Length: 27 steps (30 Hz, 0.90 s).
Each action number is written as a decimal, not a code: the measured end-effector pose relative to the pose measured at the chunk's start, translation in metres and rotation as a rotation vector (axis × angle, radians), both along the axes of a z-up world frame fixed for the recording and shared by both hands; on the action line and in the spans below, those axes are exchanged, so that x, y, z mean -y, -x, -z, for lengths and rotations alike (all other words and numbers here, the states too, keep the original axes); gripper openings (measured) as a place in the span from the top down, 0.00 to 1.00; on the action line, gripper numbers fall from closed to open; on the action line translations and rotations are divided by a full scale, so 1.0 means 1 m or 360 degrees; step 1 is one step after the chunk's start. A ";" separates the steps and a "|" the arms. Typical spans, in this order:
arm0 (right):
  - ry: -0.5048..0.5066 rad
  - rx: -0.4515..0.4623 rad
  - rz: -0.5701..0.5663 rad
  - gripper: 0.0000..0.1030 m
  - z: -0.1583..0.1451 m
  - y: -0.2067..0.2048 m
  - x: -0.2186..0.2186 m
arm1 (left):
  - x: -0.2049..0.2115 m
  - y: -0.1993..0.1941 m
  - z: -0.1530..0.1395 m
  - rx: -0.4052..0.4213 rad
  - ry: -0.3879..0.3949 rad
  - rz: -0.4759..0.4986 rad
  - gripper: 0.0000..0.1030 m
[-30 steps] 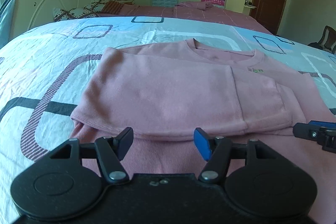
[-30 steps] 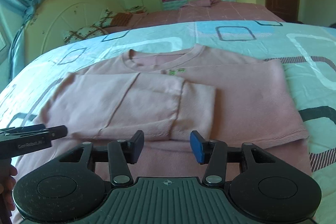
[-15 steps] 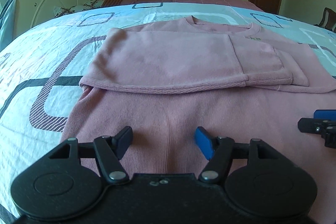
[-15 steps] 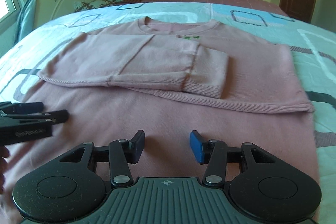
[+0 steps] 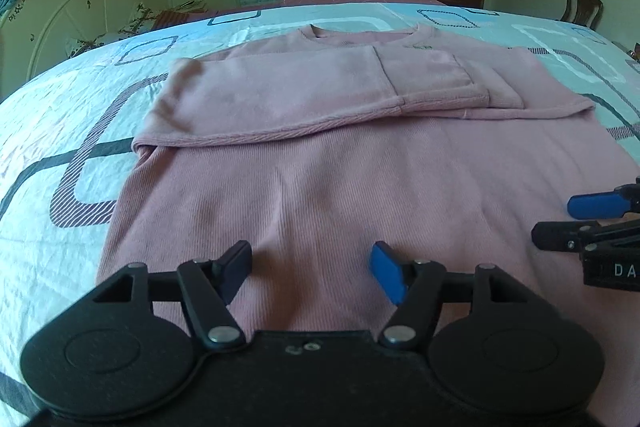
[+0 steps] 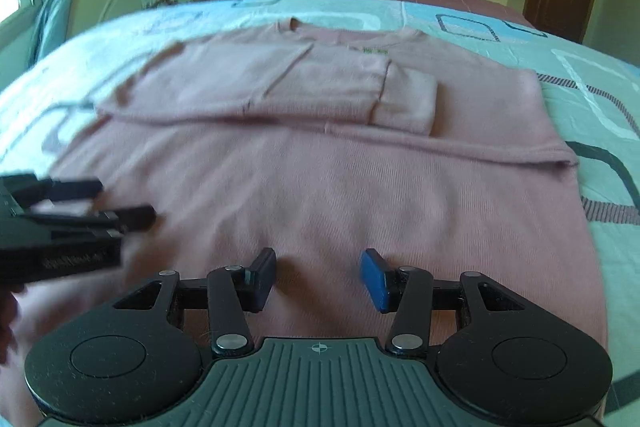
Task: Fold small clothes
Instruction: 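Open both grippers and withdraw them from the folded sweatshirt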
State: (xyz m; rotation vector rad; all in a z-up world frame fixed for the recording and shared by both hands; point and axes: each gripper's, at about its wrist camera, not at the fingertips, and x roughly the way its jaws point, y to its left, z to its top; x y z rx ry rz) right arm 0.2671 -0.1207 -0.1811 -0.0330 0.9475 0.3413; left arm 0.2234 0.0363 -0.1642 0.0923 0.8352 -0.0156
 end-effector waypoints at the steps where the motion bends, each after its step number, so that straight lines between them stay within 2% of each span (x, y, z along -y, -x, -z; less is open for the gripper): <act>1: 0.0039 0.0020 0.0006 0.54 0.002 0.006 0.002 | -0.003 0.005 -0.001 -0.0006 0.0002 0.0001 0.37; 9: 0.0090 0.0006 0.0189 0.54 -0.010 0.053 0.037 | -0.030 0.052 -0.012 -0.0042 0.0015 0.0002 0.37; 13: 0.0061 -0.0008 0.0278 0.54 -0.017 0.078 0.056 | -0.040 0.076 -0.018 -0.0041 0.0041 -0.0016 0.37; 19: 0.0113 0.0027 0.0414 0.54 -0.031 0.112 0.085 | -0.062 0.114 -0.031 0.0026 0.0063 -0.0124 0.37; 27: 0.0152 -0.0004 0.0593 0.53 -0.029 0.144 0.121 | -0.088 0.137 -0.024 -0.0042 0.0127 -0.0247 0.37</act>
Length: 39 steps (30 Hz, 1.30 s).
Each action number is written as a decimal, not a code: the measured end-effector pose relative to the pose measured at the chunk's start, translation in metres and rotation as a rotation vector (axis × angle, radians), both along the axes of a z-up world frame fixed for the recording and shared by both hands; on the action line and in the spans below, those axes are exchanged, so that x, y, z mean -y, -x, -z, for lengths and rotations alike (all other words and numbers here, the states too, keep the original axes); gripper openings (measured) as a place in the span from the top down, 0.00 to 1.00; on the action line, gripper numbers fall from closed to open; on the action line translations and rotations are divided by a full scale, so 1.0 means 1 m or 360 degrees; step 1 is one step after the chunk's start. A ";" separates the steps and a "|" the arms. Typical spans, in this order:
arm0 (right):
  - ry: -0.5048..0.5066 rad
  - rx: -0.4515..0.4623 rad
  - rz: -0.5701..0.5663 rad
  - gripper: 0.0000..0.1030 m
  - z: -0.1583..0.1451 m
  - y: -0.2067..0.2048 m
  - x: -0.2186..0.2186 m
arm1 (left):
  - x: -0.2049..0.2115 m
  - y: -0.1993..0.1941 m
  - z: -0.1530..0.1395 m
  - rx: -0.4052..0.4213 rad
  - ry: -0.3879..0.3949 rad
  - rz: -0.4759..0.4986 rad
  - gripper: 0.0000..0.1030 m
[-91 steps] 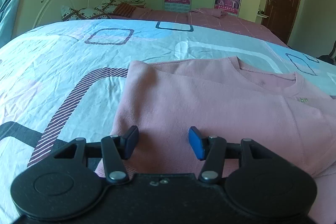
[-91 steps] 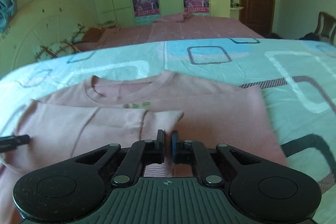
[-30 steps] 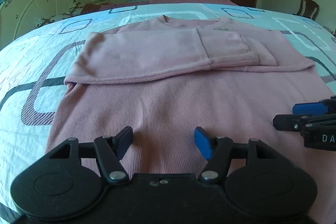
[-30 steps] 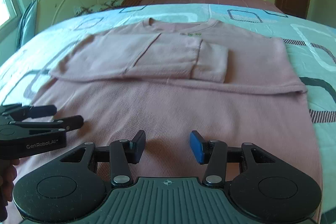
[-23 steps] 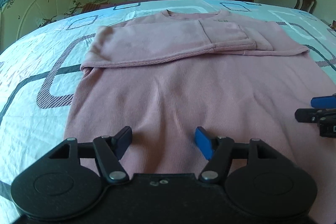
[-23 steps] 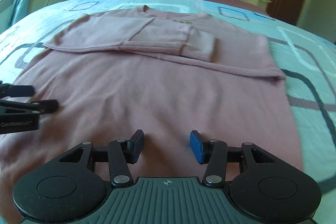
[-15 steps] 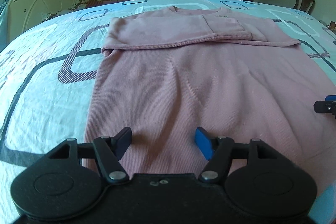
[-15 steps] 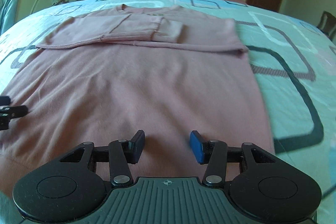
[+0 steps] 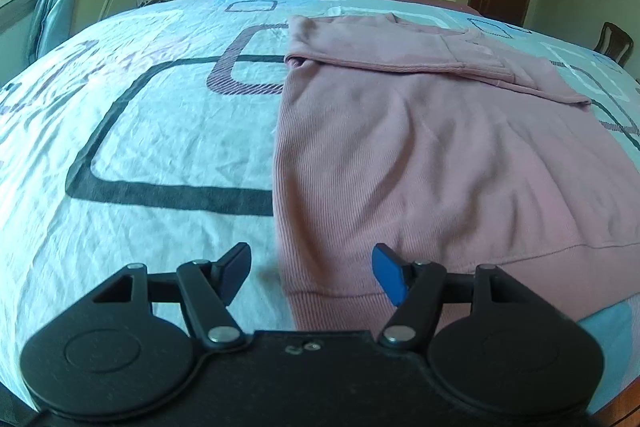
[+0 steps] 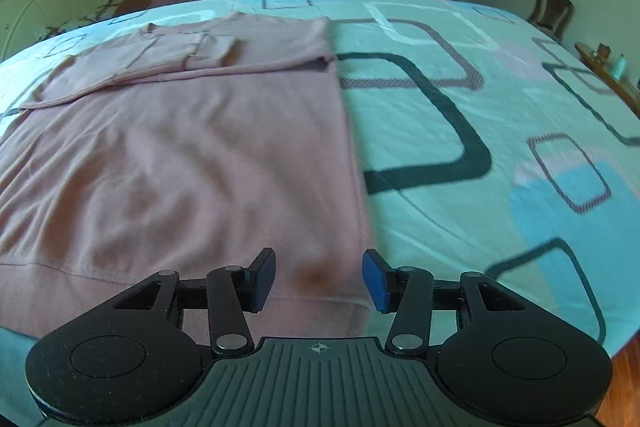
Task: Fold small clothes
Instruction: 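Open both grippers and withdraw them from the folded sweatshirt, then grasp the hem corner with the right gripper while the left gripper grasps the other hem corner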
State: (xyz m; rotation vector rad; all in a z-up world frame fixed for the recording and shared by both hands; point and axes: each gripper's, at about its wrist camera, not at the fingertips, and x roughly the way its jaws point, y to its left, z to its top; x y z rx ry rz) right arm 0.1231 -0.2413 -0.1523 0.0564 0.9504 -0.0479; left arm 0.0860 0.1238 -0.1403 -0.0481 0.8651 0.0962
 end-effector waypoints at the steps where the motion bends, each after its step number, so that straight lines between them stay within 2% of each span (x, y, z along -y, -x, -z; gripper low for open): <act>1: -0.0003 -0.0006 0.0018 0.53 0.001 0.003 0.002 | -0.001 0.003 0.002 -0.0014 0.0017 -0.0007 0.37; 3: -0.0013 -0.0024 0.0052 0.53 0.004 0.008 0.007 | -0.002 0.005 0.004 -0.0029 0.0050 -0.0004 0.37; 6: -0.0022 -0.0032 0.0104 0.29 0.007 0.015 0.014 | -0.001 0.007 0.007 -0.0043 0.0094 0.0000 0.38; 10: -0.0094 -0.0059 0.0105 0.29 0.012 0.019 0.017 | 0.001 0.010 0.010 -0.0064 0.0168 0.0016 0.39; 12: -0.0157 -0.0071 0.0123 0.30 0.013 0.020 0.019 | 0.004 0.010 0.011 -0.0068 0.0196 0.0029 0.47; 13: -0.0172 -0.0073 0.0124 0.37 0.014 0.020 0.019 | 0.005 0.010 0.011 -0.0072 0.0205 0.0037 0.48; 14: -0.0189 -0.0077 0.0119 0.42 0.014 0.020 0.019 | 0.008 0.010 0.011 -0.0071 0.0207 0.0047 0.54; 15: -0.0213 -0.0080 0.0115 0.51 0.013 0.020 0.019 | 0.008 0.010 0.011 -0.0072 0.0219 0.0058 0.60; 16: -0.0232 -0.0084 0.0108 0.57 0.013 0.020 0.019 | 0.009 0.009 0.011 -0.0077 0.0235 0.0067 0.63; 20: -0.0239 -0.0103 0.0080 0.64 0.013 0.017 0.015 | 0.010 0.006 0.012 -0.0115 0.0327 0.0098 0.84; 22: -0.0265 -0.0113 0.0067 0.82 0.012 0.017 0.015 | 0.011 0.004 0.013 -0.0126 0.0353 0.0124 0.90; 28: -0.0287 -0.0115 0.0018 0.89 0.007 0.017 0.011 | 0.000 0.001 0.009 -0.0132 0.0471 0.0136 0.95; 31: -0.0337 -0.0086 0.0012 0.89 0.000 0.018 0.014 | -0.002 0.000 0.003 -0.0114 0.0495 0.0164 0.96; 35: -0.0318 -0.0072 0.0002 0.89 -0.008 0.018 0.015 | -0.006 -0.004 -0.004 -0.0092 0.0540 0.0187 0.96; 39: -0.0410 -0.0044 -0.0001 0.89 -0.018 0.015 0.018 | -0.011 -0.013 -0.018 -0.0032 0.0596 0.0171 0.96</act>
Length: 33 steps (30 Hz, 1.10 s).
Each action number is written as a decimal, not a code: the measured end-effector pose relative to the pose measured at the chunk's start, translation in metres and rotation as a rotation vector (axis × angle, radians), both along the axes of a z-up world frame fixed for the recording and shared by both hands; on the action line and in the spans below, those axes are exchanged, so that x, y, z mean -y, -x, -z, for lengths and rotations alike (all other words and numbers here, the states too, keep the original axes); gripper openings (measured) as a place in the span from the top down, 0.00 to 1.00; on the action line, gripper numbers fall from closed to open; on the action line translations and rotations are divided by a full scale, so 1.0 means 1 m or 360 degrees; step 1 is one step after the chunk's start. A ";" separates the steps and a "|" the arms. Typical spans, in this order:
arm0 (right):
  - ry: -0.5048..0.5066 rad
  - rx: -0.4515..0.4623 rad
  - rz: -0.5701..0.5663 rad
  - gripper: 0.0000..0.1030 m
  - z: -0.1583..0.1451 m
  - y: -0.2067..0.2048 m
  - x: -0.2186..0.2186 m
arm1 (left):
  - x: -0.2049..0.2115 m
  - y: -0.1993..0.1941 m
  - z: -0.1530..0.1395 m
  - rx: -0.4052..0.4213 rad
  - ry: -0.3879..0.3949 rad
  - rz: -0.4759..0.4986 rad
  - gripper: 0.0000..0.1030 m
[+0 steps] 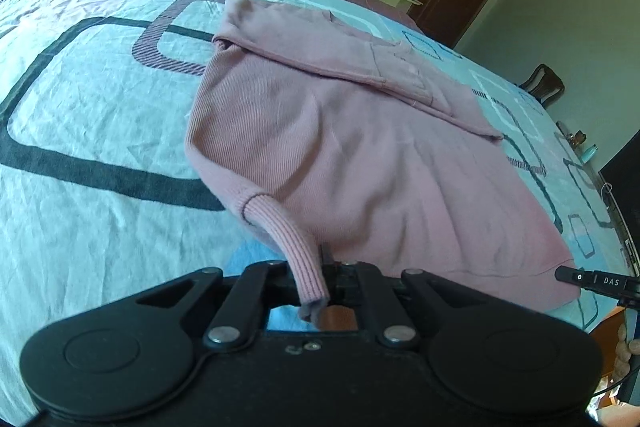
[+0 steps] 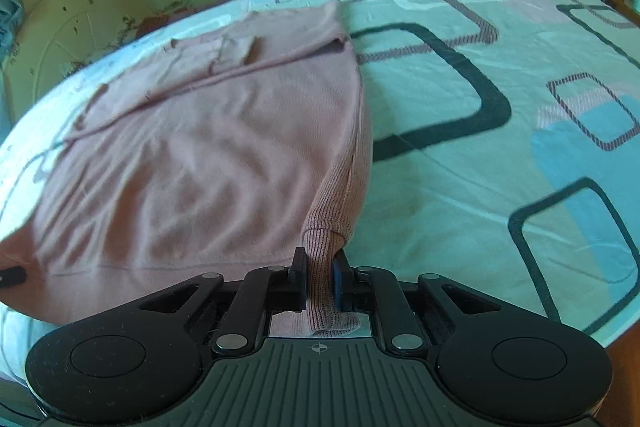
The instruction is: Fold small clothes
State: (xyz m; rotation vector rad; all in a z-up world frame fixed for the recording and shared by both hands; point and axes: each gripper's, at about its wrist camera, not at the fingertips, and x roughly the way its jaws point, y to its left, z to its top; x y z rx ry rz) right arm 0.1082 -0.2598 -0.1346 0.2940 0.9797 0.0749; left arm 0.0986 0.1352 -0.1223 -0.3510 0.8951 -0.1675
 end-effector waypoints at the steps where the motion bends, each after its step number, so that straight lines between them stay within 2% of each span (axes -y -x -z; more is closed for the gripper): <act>1: -0.0025 0.0021 -0.0003 0.89 -0.006 -0.003 0.001 | -0.001 -0.004 -0.005 0.0016 0.0021 -0.0005 0.96; 9: -0.0194 0.0199 0.0014 0.89 -0.048 -0.056 0.014 | -0.005 -0.062 -0.048 0.0226 0.0081 -0.0035 0.96; 18: -0.0286 0.0322 0.0053 0.89 -0.064 -0.169 0.023 | -0.004 -0.160 -0.067 0.0412 0.0020 -0.0126 0.96; 25: -0.0336 0.0293 0.0143 0.89 -0.041 -0.264 0.027 | 0.001 -0.247 -0.058 0.0428 -0.0058 -0.0201 0.96; 33: -0.0356 0.0186 0.0210 0.89 0.002 -0.350 0.028 | -0.003 -0.326 -0.019 0.0280 -0.0117 -0.0293 0.96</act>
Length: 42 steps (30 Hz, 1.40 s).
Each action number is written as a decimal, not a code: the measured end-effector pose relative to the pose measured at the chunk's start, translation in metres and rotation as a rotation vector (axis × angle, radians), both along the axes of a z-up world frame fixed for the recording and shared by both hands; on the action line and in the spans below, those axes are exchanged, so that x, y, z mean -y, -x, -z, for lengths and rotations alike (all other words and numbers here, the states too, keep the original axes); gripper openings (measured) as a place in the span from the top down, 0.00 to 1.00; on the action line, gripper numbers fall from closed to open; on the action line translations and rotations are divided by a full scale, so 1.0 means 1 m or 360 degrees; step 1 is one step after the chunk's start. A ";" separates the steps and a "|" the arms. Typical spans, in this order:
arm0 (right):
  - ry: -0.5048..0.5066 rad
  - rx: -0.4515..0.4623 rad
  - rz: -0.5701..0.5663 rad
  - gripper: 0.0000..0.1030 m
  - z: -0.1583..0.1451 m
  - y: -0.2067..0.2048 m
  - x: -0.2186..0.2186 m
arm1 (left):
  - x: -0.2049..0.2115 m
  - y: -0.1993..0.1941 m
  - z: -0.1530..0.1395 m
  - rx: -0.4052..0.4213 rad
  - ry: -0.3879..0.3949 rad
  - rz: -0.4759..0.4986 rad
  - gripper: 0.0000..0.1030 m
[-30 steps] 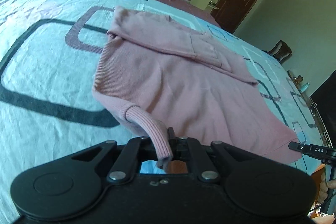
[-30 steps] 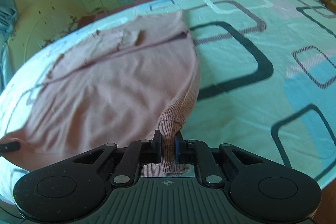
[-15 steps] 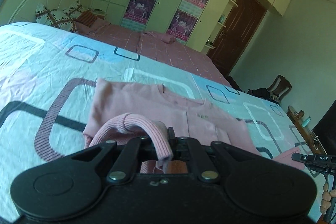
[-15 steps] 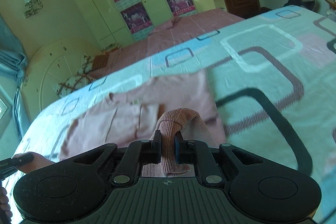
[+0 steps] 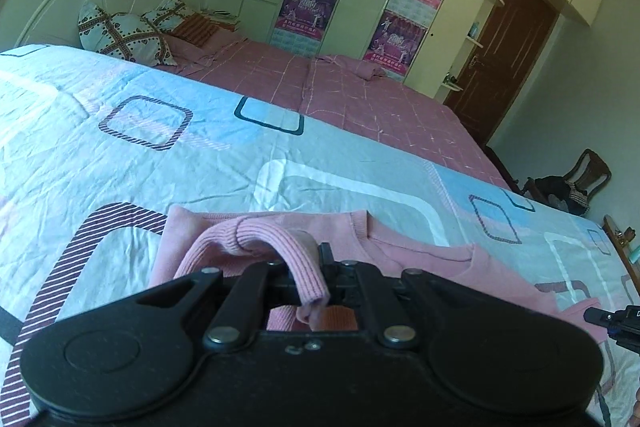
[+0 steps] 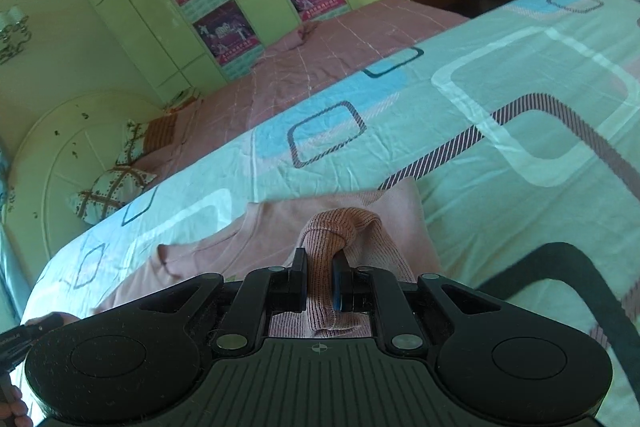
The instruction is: Fold small clothes
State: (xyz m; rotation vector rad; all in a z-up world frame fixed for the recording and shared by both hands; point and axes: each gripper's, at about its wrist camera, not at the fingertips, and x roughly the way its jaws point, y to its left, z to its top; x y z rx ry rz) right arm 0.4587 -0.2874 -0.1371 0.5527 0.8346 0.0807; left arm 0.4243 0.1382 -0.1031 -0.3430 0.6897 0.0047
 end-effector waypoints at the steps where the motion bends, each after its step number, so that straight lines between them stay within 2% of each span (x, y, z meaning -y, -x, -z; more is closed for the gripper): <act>1: -0.0009 -0.0020 0.0013 0.89 0.007 -0.008 0.001 | 0.000 -0.007 0.006 -0.0031 -0.0014 -0.0001 0.96; 3: -0.0021 -0.0080 0.0029 0.89 0.020 -0.023 0.002 | 0.002 -0.014 0.016 -0.0065 -0.0059 -0.0017 0.94; 6: -0.0011 -0.0167 0.0041 0.89 0.037 -0.038 0.002 | 0.006 -0.021 0.026 -0.0092 -0.0202 -0.0022 0.75; 7: -0.0011 -0.0175 0.0043 0.85 0.040 -0.040 0.003 | 0.006 -0.021 0.026 -0.0098 -0.0227 -0.0012 0.70; 8: -0.0020 -0.0181 0.0049 0.78 0.043 -0.041 0.005 | 0.005 -0.020 0.024 -0.0100 -0.0228 -0.0001 0.52; 9: -0.0019 -0.0177 0.0055 0.63 0.044 -0.041 0.008 | 0.002 -0.017 0.022 -0.0091 -0.0228 -0.0002 0.34; 10: -0.0001 -0.0156 0.0063 0.48 0.043 -0.041 0.011 | -0.001 -0.013 0.019 -0.0070 -0.0239 -0.0006 0.30; 11: 0.0026 -0.0131 0.0076 0.44 0.041 -0.041 0.014 | -0.002 -0.010 0.015 -0.0042 -0.0252 0.0007 0.29; 16: 0.0023 -0.0049 0.0074 0.43 0.034 -0.043 0.031 | -0.018 -0.005 0.010 -0.0020 -0.0281 0.0073 0.29; 22: 0.0023 0.0007 -0.0023 0.43 0.040 -0.048 0.030 | -0.027 -0.021 0.030 -0.0118 -0.0255 0.0060 0.30; 26: 0.0088 -0.0014 -0.0115 0.43 0.051 -0.057 0.018 | -0.028 -0.036 0.049 -0.0201 -0.0252 0.0058 0.39; 29: 0.0123 -0.0022 -0.0182 0.43 0.059 -0.067 0.009 | -0.028 -0.040 0.055 -0.0216 -0.0243 0.0075 0.41; 31: 0.0190 -0.0028 -0.0230 0.43 0.065 -0.073 0.002 | -0.027 -0.044 0.055 -0.0231 -0.0226 0.0102 0.48; 33: 0.0222 -0.0031 -0.0301 0.43 0.070 -0.079 -0.004 | -0.026 -0.045 0.054 -0.0227 -0.0206 0.0135 0.66; 34: 0.0254 -0.0031 -0.0336 0.46 0.072 -0.081 -0.009 | -0.025 -0.045 0.053 -0.0226 -0.0213 0.0149 0.70; 35: 0.0297 -0.0029 -0.0375 0.53 0.072 -0.081 -0.014 | -0.022 -0.045 0.053 -0.0216 -0.0229 0.0161 0.76; 36: 0.0333 -0.0033 -0.0417 0.65 0.073 -0.082 -0.019 | -0.021 -0.044 0.053 -0.0208 -0.0234 0.0171 0.81; 38: 0.0389 -0.0028 -0.0457 0.73 0.072 -0.082 -0.025 | -0.018 -0.041 0.051 -0.0167 -0.0237 0.0174 0.87; 39: 0.0408 -0.0018 -0.0469 0.90 0.071 -0.081 -0.026 | -0.017 -0.038 0.050 -0.0145 -0.0237 0.0178 0.89; 42: 0.0401 0.0026 -0.0463 0.90 0.065 -0.077 -0.022 | -0.010 -0.031 0.045 -0.0041 -0.0279 0.0177 0.90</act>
